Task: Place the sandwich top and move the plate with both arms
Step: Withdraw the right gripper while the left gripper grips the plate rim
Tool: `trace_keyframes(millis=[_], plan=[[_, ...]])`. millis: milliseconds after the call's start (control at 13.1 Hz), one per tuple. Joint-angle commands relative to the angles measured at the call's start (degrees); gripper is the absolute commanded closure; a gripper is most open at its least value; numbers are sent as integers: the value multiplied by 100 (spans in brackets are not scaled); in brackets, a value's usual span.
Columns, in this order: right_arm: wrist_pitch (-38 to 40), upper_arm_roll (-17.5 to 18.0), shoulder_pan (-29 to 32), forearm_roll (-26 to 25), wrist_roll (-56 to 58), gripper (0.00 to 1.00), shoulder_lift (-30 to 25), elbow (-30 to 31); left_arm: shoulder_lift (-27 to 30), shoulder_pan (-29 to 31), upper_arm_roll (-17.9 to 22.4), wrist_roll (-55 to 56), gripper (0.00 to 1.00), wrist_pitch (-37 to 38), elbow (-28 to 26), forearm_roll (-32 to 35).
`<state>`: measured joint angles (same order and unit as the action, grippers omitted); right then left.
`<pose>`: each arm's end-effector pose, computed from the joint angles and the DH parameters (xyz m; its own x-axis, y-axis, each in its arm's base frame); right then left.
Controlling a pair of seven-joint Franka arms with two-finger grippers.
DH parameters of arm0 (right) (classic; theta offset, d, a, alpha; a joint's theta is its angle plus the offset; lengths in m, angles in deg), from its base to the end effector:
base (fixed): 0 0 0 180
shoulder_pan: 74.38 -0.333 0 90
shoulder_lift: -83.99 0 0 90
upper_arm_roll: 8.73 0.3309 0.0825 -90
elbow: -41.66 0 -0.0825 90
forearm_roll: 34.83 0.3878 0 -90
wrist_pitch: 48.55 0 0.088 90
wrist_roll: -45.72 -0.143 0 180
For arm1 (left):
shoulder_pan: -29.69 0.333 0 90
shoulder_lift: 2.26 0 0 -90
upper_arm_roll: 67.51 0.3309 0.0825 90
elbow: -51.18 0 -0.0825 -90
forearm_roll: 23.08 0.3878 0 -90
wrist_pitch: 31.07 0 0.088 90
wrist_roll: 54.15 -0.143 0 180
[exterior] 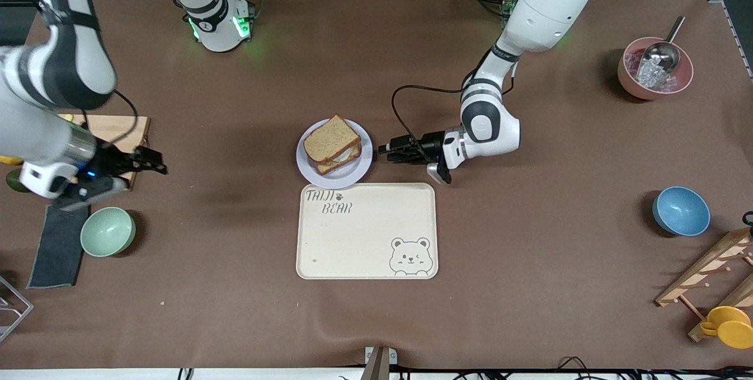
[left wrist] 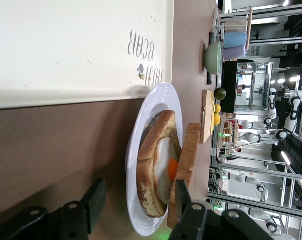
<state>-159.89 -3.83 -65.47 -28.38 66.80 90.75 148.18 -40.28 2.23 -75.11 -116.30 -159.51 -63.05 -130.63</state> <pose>0.5923 -0.0315 0.4295 0.9678 0.2516 0.0072 0.2506 -0.9608 -0.1186 0.4706 -0.3981 0.1143 0.9999 -0.0084 -0.0129 0.0088 -0.3759 0.9266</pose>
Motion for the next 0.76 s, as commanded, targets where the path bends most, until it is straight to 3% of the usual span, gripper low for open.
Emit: trace_keyframes(millis=[0, 229, 535, 688], plan=[[645, -928, -626, -267, -436, 0, -578, -50, -179, -163, 22, -167, 40, -58, 225, -275], [2007, -1114, -635, -424, -1008, 0, -527, -1200, -293, -392, 40, -175, 41, -85, 278, -460], [3168, -1097, -740, -505, -1780, 0, -526, -2256, -408, -409, 40, -175, 48, -76, 428, -460], [3302, -1070, -715, -513, -1879, 0, -579, -2328, -495, -427, 31, -175, 50, -76, 498, -469]])
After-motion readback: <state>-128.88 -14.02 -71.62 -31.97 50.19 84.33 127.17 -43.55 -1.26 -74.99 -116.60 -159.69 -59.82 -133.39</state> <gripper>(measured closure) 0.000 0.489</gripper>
